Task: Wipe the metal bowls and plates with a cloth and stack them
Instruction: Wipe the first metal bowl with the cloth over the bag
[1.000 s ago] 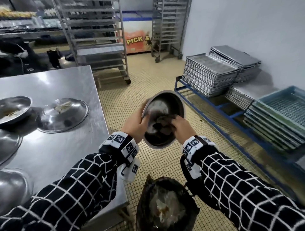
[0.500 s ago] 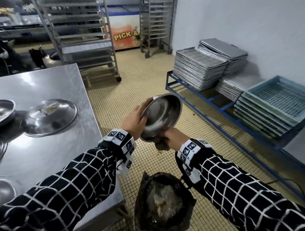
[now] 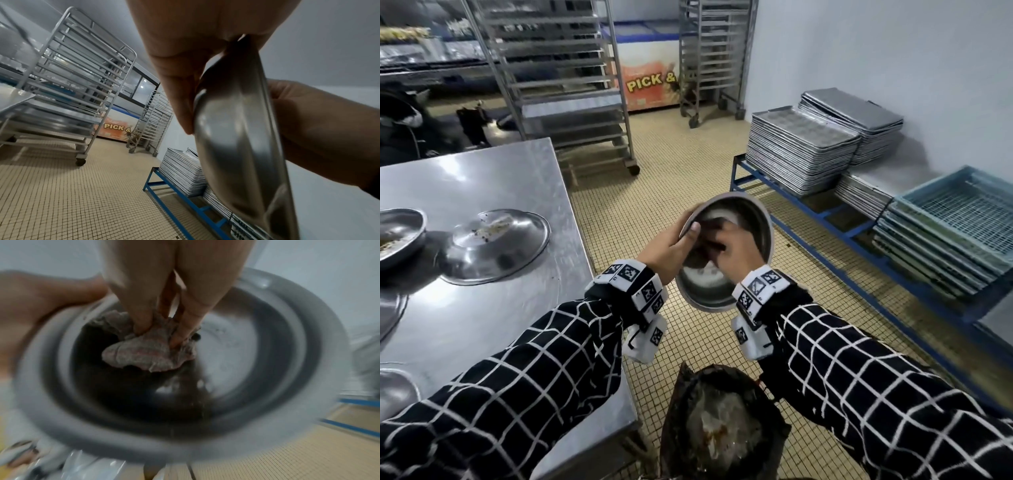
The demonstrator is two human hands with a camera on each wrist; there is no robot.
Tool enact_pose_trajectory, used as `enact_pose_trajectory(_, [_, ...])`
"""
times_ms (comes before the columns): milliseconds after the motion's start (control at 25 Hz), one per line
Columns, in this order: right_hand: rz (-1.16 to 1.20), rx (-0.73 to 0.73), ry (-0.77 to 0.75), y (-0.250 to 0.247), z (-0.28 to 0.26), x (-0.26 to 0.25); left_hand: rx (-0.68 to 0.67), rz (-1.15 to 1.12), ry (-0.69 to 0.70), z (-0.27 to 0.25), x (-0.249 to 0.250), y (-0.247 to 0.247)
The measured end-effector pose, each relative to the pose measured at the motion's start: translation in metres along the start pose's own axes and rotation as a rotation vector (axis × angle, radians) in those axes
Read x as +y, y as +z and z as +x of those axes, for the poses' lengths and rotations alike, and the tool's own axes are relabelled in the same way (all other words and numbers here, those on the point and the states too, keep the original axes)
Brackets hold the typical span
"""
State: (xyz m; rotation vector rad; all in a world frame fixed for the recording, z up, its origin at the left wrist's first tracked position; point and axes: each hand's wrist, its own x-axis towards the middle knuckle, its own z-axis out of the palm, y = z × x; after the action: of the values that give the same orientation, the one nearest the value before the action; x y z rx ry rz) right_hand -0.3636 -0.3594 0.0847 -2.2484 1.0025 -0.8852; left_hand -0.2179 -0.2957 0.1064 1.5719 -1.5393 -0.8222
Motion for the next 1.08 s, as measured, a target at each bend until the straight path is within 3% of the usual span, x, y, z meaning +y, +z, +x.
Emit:
enact_pose_trajectory(80, [0.047, -0.199, -0.027, 0.012, -0.013, -0.002, 0.039, 0.017, 0.007, 0.000, 0.001, -0.004])
enact_pose_trajectory(240, [0.337, -0.350, 0.249, 0.019, -0.031, 0.014, 0.005, 0.193, 0.114, -0.002, 0.003, -0.011])
enact_pose_trajectory(280, [0.298, -0.431, 0.235, 0.014, -0.033, 0.021, -0.009, 0.237, 0.119, -0.003, -0.002, -0.011])
enact_pose_trajectory(360, [-0.011, -0.650, 0.077, 0.002, -0.038, 0.032, -0.005, 0.257, 0.115, -0.005, -0.012, -0.009])
enact_pose_trajectory(400, [-0.123, -0.671, 0.041, -0.005, -0.038, 0.036, 0.008, 0.233, 0.111, -0.006, -0.016, -0.009])
enact_pose_trajectory(440, [-0.215, -0.605, 0.012, -0.012, -0.038, 0.037, 0.024, 0.190, 0.110, -0.007, -0.019, -0.009])
enact_pose_trajectory(560, [-0.146, -0.007, 0.003, -0.030, -0.026, 0.026, 0.072, 0.084, 0.097, -0.007, -0.020, -0.013])
enact_pose_trajectory(640, [-0.121, 0.219, -0.045, -0.033, -0.013, 0.014, 0.073, 0.019, 0.062, -0.008, -0.015, -0.013])
enact_pose_trajectory(720, [-0.202, 0.227, -0.067, -0.030, 0.000, 0.008, 0.074, -0.022, 0.053, -0.010, -0.007, -0.010])
enact_pose_trajectory(840, [-0.329, 0.090, -0.045, -0.022, 0.000, 0.016, 0.079, -0.081, 0.085, -0.010, 0.004, -0.007])
enact_pose_trajectory(1000, [0.033, 0.043, 0.098, -0.009, -0.016, 0.024, 0.155, -0.087, 0.110, -0.007, 0.008, -0.008])
enact_pose_trajectory(1080, [0.077, 0.005, 0.040, -0.001, -0.023, 0.021, 0.192, -0.022, 0.112, -0.007, 0.012, -0.006])
